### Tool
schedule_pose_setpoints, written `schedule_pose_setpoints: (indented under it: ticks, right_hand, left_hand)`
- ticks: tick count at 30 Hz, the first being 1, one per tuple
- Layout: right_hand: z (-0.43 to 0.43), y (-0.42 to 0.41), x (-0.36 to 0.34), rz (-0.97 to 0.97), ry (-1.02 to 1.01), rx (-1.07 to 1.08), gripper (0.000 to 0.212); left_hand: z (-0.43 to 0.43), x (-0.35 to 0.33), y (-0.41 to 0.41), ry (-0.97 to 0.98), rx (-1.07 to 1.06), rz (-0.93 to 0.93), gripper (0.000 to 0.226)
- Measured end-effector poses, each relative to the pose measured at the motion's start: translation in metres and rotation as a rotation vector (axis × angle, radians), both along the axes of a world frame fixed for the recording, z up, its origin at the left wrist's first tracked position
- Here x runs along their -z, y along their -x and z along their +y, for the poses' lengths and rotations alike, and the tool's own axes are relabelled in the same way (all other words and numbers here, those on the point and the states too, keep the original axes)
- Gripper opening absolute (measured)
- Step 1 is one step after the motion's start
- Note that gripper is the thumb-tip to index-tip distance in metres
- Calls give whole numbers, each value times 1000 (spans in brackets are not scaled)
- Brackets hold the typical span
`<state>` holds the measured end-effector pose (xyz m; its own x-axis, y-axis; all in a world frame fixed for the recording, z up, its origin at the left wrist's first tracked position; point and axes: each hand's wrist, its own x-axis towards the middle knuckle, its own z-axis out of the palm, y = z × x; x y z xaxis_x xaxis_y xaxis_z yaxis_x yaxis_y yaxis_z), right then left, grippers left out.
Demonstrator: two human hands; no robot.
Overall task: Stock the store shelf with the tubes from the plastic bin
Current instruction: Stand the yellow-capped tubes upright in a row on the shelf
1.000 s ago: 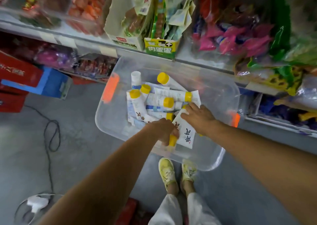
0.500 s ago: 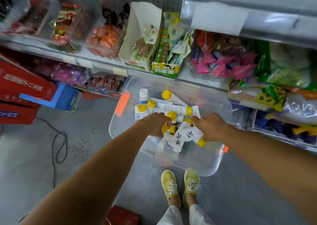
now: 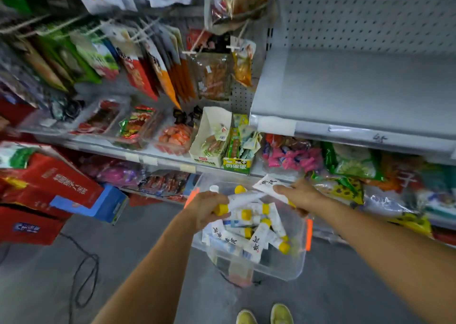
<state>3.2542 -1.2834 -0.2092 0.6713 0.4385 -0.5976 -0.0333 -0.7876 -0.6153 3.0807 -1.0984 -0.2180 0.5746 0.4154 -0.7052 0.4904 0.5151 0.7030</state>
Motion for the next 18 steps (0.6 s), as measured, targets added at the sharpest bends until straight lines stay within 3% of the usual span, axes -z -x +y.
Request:
schedule_pose_setpoints:
  ticks: [4, 6, 10, 12, 15, 18]
  right_hand:
    - [4, 8, -51, 61, -205, 95, 31]
    - [6, 12, -73, 92, -304, 118, 28]
    - [10, 19, -118, 111, -478, 140, 18]
    - [12, 20, -137, 81, -531, 136, 19]
    - [12, 19, -166, 31, -593, 132, 23]
    - [9, 16, -196, -7, -670, 107, 11]
  left_hand:
    - [-7, -32, 4, 239, -69, -170, 28]
    - [-12, -52, 6, 293, -23, -209, 20]
    - [-20, -86, 1, 373, 33, -336, 33]
    - [-25, -102, -4, 377, 70, -405, 26]
    - [-30, -132, -18, 312, 144, -436, 34]
    - [-36, -166, -35, 177, 185, -411, 43]
